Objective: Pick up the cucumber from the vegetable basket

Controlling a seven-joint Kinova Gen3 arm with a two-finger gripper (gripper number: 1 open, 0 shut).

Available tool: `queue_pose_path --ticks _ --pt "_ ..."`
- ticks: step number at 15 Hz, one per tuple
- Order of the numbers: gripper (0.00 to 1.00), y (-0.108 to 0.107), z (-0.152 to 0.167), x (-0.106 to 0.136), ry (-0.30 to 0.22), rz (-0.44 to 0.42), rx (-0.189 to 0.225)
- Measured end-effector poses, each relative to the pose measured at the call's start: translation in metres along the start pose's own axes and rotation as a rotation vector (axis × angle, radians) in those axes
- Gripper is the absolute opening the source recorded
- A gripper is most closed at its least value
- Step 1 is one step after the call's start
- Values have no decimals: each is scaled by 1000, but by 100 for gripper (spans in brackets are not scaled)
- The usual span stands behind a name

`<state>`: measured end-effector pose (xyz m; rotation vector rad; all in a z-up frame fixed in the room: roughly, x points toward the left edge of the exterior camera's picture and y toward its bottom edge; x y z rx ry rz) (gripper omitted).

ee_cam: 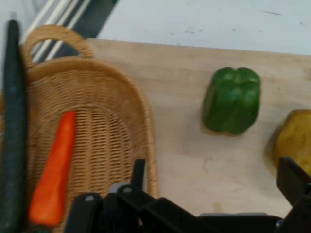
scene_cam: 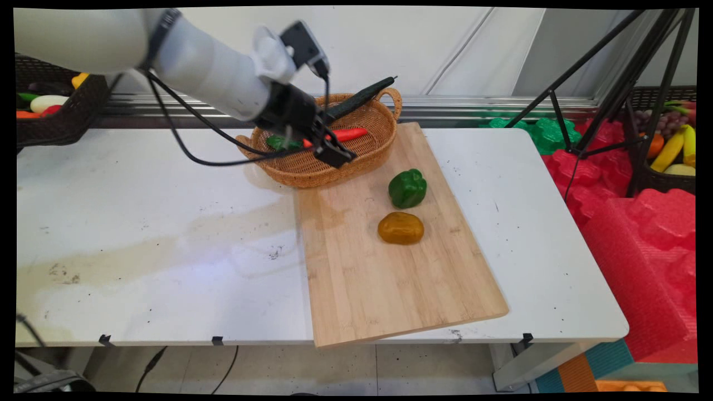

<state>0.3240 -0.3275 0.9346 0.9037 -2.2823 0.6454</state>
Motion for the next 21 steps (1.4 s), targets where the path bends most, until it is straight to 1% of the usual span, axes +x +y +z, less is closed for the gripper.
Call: queue_pose_path --ticks 1,5,7,9,10,14,17,21 --pt "100 -4 -5 -1 4 -8 11" --pt "100 -32 -25 2 18 -54 88" --pt "100 -48 -25 7 15 -70 132" --pt "100 -60 -20 11 10 -82 160" --pt "100 -67 -15 13 5 -88 175" --pt "100 -91 9 18 -15 -100 216" --pt "100 -105 31 20 -31 -107 234" --pt "100 -126 80 20 -62 -114 249"
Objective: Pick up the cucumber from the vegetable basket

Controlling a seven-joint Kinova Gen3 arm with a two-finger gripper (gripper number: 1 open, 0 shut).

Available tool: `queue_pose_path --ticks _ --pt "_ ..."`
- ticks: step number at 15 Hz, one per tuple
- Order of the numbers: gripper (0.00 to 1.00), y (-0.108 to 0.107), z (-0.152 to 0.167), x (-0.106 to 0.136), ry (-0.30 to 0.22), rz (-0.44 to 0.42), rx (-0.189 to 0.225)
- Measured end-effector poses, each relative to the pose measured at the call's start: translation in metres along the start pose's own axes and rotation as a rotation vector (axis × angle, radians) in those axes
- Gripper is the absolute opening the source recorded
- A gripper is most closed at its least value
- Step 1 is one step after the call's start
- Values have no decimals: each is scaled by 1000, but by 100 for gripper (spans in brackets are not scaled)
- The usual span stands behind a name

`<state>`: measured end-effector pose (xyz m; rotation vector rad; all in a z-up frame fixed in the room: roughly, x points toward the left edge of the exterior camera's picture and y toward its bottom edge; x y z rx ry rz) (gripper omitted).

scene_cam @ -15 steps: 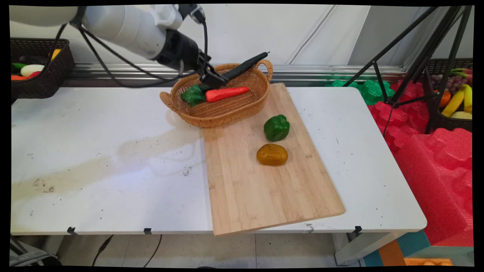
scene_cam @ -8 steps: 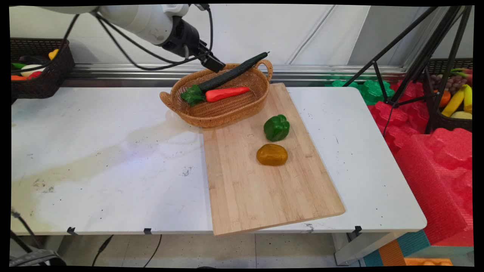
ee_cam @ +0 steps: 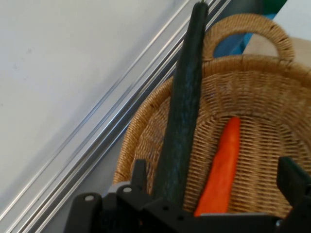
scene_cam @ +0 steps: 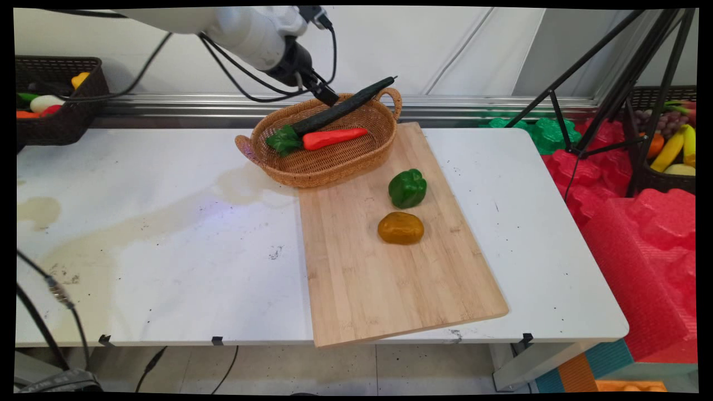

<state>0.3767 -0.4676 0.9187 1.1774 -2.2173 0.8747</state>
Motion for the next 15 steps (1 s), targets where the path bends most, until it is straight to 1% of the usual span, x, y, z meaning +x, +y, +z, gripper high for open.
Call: queue_pose_path --ticks 3,7,13,15 --pt "100 -3 42 1 -22 2 6" --pt "100 -4 84 -1 -44 8 6" --pt "100 -4 135 -4 -59 16 -5" --pt "100 -3 147 -5 -59 14 -6"
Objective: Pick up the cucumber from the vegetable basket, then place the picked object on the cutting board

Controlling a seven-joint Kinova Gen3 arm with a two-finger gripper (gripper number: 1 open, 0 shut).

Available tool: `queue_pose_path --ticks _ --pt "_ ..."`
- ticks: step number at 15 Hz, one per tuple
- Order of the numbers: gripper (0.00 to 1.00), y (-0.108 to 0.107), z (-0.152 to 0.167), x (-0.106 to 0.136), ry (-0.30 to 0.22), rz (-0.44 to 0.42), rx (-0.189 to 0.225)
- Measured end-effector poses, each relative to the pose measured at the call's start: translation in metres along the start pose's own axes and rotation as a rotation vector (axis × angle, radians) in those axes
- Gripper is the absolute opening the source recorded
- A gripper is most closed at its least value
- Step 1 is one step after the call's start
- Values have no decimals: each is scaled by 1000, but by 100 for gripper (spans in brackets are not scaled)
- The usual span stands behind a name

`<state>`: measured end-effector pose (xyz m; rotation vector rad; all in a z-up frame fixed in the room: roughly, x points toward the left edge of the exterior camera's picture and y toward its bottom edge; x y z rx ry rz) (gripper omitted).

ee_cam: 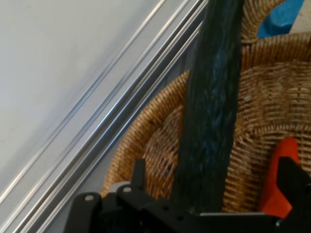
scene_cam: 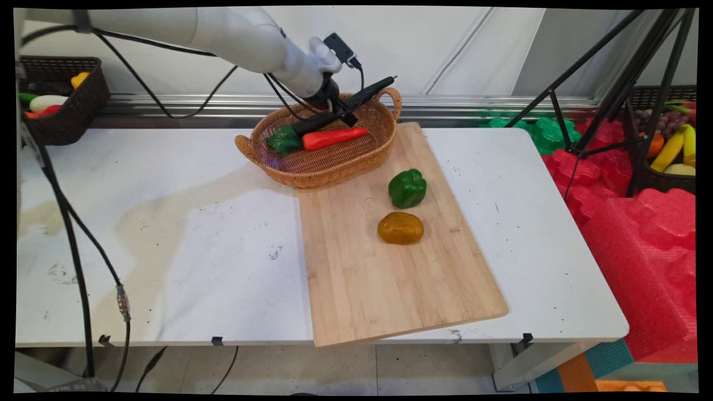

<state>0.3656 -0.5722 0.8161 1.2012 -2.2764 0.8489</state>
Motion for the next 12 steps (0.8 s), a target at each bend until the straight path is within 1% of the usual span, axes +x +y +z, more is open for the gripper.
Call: queue_pose_path --ticks 3,4,8,12 --pt "100 2 14 0 7 -6 -2" --pt "0 3 18 1 13 -10 -2" --pt "0 9 19 3 50 -33 2" --pt "0 15 3 4 88 -63 17"
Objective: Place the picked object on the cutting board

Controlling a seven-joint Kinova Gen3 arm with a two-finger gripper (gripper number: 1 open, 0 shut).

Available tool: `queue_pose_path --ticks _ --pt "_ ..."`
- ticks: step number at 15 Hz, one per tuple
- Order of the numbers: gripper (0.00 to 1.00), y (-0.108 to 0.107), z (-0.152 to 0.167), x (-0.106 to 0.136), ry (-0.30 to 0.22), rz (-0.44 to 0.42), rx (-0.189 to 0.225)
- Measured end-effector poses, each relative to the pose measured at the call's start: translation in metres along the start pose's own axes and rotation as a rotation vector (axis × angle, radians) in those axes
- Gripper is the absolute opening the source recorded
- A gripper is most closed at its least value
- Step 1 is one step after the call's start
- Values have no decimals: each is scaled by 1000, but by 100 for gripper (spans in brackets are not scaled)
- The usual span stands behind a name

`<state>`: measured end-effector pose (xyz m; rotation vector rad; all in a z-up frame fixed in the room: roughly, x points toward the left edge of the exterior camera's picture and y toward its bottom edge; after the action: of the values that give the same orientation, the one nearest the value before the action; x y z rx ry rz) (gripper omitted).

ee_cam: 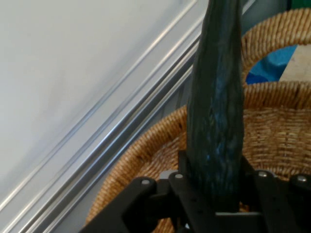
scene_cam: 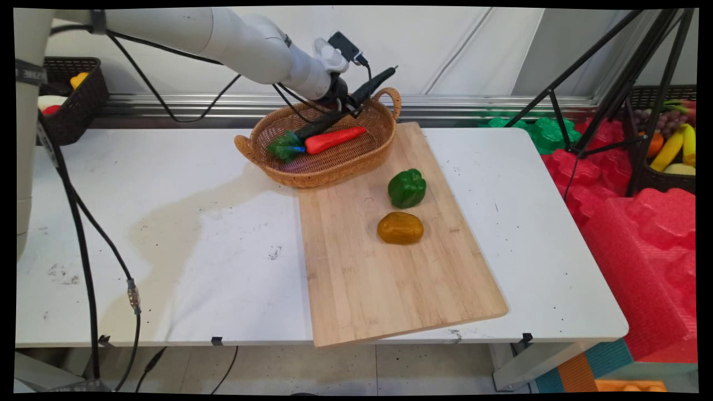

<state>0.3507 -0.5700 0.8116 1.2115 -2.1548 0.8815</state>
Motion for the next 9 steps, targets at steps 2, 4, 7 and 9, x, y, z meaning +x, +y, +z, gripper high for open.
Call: queue_pose_path --ticks 2,4,7,9 --pt "0 2 -15 0 15 -5 12" --pt "0 3 -35 4 34 1 26" --pt "0 3 -82 17 79 35 56" --pt "0 3 -107 24 101 55 68"
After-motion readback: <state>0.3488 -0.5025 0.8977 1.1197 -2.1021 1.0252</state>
